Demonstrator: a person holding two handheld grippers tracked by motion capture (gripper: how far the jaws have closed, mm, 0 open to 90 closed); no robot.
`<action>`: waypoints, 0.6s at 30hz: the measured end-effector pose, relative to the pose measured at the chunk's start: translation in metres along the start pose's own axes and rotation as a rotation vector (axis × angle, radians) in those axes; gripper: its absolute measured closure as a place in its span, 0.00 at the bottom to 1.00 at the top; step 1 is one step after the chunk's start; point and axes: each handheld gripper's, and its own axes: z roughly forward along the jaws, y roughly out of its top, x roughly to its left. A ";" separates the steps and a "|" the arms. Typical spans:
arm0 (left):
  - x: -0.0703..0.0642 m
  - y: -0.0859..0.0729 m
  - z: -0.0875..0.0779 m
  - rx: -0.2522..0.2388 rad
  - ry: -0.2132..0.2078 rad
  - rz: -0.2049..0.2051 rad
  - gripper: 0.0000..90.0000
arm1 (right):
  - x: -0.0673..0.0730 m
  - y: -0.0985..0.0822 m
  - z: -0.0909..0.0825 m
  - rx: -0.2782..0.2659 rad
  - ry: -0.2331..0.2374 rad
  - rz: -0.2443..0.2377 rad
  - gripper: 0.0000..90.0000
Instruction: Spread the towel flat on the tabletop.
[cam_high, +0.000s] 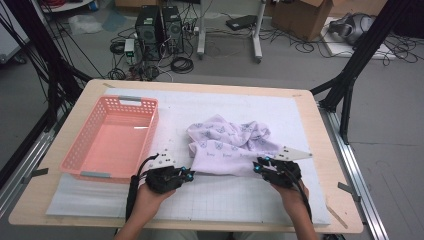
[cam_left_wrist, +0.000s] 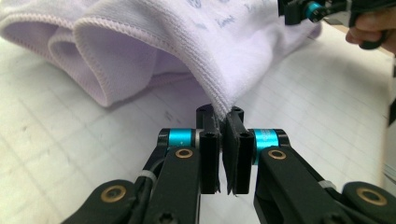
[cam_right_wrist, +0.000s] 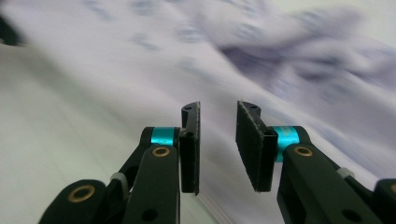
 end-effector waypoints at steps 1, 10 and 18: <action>-0.002 -0.002 -0.003 -0.001 -0.003 -0.002 0.94 | -0.004 -0.005 -0.007 0.006 -0.051 0.008 0.78; -0.011 -0.024 -0.017 0.016 -0.007 -0.014 0.94 | -0.021 -0.041 -0.031 0.100 -0.232 0.158 0.68; -0.016 -0.038 -0.034 0.009 -0.018 -0.033 0.94 | -0.002 -0.049 -0.033 0.142 -0.224 0.108 0.93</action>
